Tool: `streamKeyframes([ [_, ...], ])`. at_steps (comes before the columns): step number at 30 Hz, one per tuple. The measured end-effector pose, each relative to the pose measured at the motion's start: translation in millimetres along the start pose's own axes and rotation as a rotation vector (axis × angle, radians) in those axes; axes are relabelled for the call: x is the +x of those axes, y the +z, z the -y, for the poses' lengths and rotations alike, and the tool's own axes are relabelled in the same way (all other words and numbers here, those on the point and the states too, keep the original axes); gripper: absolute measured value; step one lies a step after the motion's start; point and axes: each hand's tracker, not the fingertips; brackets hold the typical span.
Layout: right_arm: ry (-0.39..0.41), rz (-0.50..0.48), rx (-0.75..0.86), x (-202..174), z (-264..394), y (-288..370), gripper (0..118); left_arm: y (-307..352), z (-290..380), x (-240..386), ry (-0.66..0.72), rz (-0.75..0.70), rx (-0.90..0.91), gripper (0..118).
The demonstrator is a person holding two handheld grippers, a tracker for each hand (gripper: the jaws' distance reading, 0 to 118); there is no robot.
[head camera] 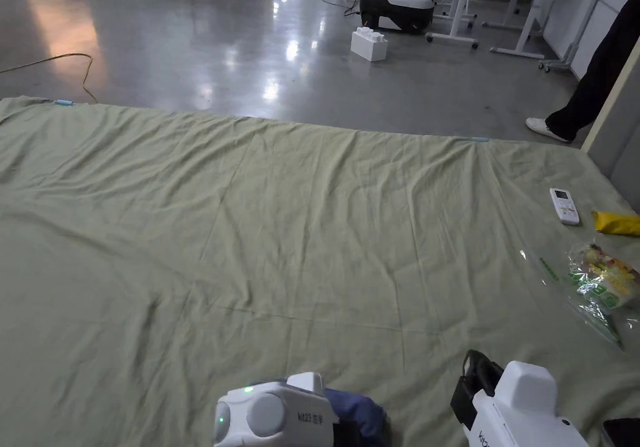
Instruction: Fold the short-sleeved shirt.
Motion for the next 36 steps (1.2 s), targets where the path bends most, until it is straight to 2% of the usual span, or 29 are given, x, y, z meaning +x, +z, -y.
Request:
streamKeyframes([
  [6, -0.01, 0.012, 0.002, 6, -1, 2, 2, -4, 5, -3, -0.008, 0.01, -0.007, 9],
  [9, -0.005, 0.014, 0.006, 7, -3, 2, 2, 9, 1, 4, -0.092, 0.008, 0.027, 9],
  [12, -0.003, 0.015, 0.02, 5, -7, 2, 2, 32, -1, 10, -0.162, 0.022, 0.095, 8],
  [16, 0.024, 0.012, 0.052, 0, -16, 4, 2, 78, -3, 19, -0.254, 0.008, 0.283, 8],
  [20, 0.048, 0.011, 0.095, -8, -27, 3, 2, 117, -6, 24, -0.382, -0.144, 0.485, 8],
  [28, 0.088, 0.029, 0.224, -29, -57, 6, 2, 175, -19, 18, -0.477, -0.409, 0.835, 8],
  [33, 0.133, 0.044, 0.308, -40, -70, 10, 2, 206, -17, 3, -0.386, -0.492, 1.081, 8],
  [36, 0.151, 0.042, 0.334, -45, -75, 11, 2, 218, -21, -4, -0.377, -0.539, 1.115, 8],
])
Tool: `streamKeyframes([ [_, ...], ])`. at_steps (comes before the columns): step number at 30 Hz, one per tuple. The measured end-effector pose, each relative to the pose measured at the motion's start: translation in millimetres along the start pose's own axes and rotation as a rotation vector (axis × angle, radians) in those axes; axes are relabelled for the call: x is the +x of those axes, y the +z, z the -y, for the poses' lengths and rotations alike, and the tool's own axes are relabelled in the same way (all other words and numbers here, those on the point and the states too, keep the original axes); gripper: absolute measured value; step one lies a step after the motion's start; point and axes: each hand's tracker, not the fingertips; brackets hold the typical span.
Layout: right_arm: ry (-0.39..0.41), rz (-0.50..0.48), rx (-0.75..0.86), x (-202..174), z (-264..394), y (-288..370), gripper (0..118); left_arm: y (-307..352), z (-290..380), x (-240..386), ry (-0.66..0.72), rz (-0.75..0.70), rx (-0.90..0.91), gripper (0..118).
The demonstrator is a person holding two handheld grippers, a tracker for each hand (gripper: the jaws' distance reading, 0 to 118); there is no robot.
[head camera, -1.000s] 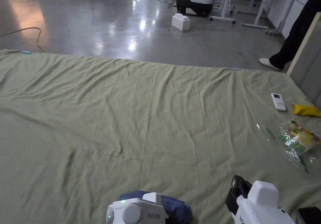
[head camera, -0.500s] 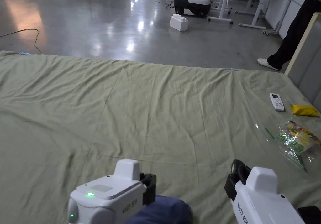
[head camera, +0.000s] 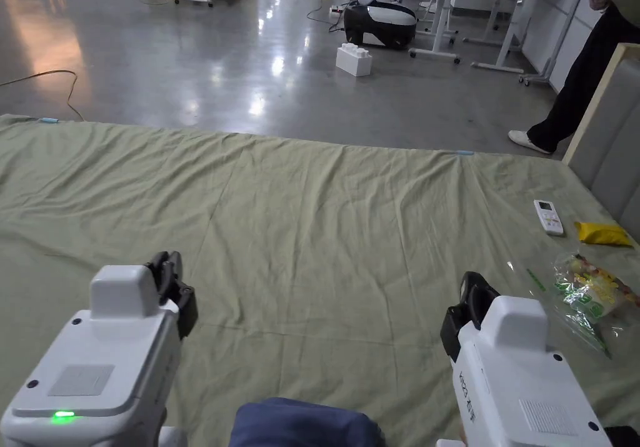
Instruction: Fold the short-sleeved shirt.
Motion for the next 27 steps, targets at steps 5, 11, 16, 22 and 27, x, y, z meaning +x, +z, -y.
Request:
streamKeyframes([
  [5, 0.009, 0.006, 0.018, -2, -5, -3, 2, -4, -3, -12, -0.027, -0.019, 0.001, 8],
  [11, 0.008, 0.003, 0.02, 0, -8, -3, 2, -7, -3, -12, -0.075, -0.006, -0.002, 8],
  [16, -0.029, -0.058, -0.097, -3, 16, 10, 2, -8, 3, -15, -0.092, 0.021, -0.031, 8],
  [22, 0.003, -0.176, -0.308, -43, 79, 32, 2, -5, 25, -21, -0.098, 0.033, -0.099, 8],
  [27, 0.049, -0.273, -0.418, -82, 120, 32, 2, 0, 43, -28, -0.074, 0.046, -0.173, 8],
])
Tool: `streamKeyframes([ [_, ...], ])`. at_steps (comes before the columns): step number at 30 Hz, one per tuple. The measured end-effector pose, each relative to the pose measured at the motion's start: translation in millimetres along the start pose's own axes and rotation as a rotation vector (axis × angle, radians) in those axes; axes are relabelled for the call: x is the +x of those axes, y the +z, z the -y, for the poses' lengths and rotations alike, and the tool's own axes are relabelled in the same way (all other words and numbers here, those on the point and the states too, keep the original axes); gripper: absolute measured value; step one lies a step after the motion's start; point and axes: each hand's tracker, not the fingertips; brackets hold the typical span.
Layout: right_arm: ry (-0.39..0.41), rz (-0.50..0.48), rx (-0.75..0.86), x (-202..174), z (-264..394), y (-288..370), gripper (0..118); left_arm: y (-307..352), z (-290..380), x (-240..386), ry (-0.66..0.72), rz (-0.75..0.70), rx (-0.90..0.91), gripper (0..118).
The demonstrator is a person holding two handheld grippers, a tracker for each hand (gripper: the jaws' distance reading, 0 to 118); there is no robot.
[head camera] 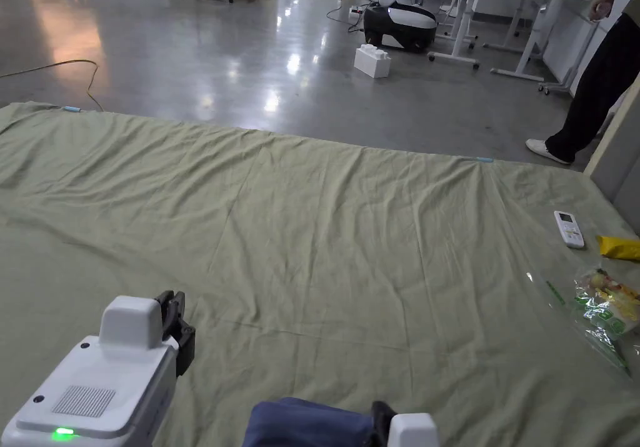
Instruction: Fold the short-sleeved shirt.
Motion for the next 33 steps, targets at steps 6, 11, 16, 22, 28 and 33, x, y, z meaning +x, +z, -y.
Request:
streamKeyframes([
  [6, 0.018, 0.015, -0.087, -11, 25, -32, 2, 6, 25, -5, 0.033, 0.024, -0.087, 8],
  [11, -0.023, 0.04, -0.143, -2, 38, -46, 2, -2, 47, -12, 0.127, 0.103, -0.251, 9],
  [16, -0.011, 0.039, -0.157, 0, 43, -52, 2, -35, 73, -17, 0.26, 0.304, -0.546, 20],
  [22, -0.048, 0.047, -0.17, 5, 47, -57, 2, -63, 99, -9, 0.381, 0.541, -0.658, 87],
  [28, -0.048, 0.043, -0.173, 6, 46, -56, 2, -97, 137, -4, 0.642, 0.64, -0.806, 87],
  [33, -0.042, 0.044, -0.178, 7, 46, -55, 2, -109, 158, -12, 0.892, 0.799, -0.798, 86],
])
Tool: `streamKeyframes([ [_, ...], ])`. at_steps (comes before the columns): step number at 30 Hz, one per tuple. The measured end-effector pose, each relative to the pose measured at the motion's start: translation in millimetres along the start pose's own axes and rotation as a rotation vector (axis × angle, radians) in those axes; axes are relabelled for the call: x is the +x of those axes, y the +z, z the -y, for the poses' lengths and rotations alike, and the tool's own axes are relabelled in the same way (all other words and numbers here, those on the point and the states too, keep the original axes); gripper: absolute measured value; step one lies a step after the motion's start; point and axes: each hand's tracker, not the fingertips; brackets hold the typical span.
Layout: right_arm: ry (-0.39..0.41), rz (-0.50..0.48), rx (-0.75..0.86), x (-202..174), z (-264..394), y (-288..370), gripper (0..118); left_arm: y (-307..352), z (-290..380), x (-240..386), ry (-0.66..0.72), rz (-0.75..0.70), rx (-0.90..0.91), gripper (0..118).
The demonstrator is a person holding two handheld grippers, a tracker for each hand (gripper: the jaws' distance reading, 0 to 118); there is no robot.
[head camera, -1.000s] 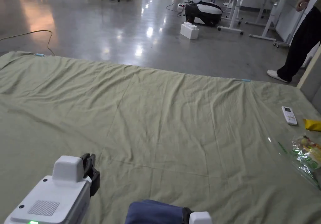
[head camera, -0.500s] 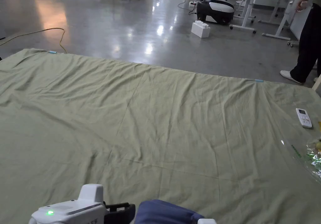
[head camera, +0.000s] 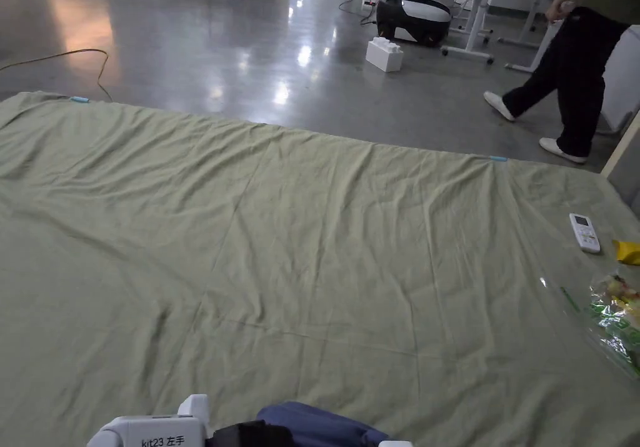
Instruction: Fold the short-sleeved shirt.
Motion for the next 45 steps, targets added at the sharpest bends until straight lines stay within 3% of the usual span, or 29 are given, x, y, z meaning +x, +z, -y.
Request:
streamKeyframes([
  [5, 0.003, 0.003, -0.002, 0, 1, -1, 2, -17, 3, -8, 0.001, 0.072, -0.091, 86],
  [10, -0.008, 0.001, -0.005, 3, 1, -1, 2, -17, 2, -11, 0.002, 0.023, -0.072, 81],
  [14, -0.002, 0.002, -0.005, 1, 2, -2, 2, -16, 1, -17, -0.024, 0.03, -0.068, 49],
  [21, 0.055, 0.03, 0.006, -6, 2, -1, 2, -7, 5, -1, -0.051, 0.064, -0.045, 28],
  [32, 0.037, 0.06, 0.131, 15, -44, 26, 2, 43, -20, 20, -0.103, 0.087, -0.024, 25],
  [37, 0.013, 0.101, 0.26, 38, -95, 41, 2, 114, -56, 18, -0.239, -0.006, -0.021, 25],
  [41, 0.006, 0.123, 0.328, 54, -132, 48, 2, 181, -84, 14, -0.257, -0.101, 0.008, 25],
  [45, 0.002, 0.143, 0.379, 63, -155, 54, 2, 249, -103, 14, -0.184, -0.159, 0.065, 25],
])
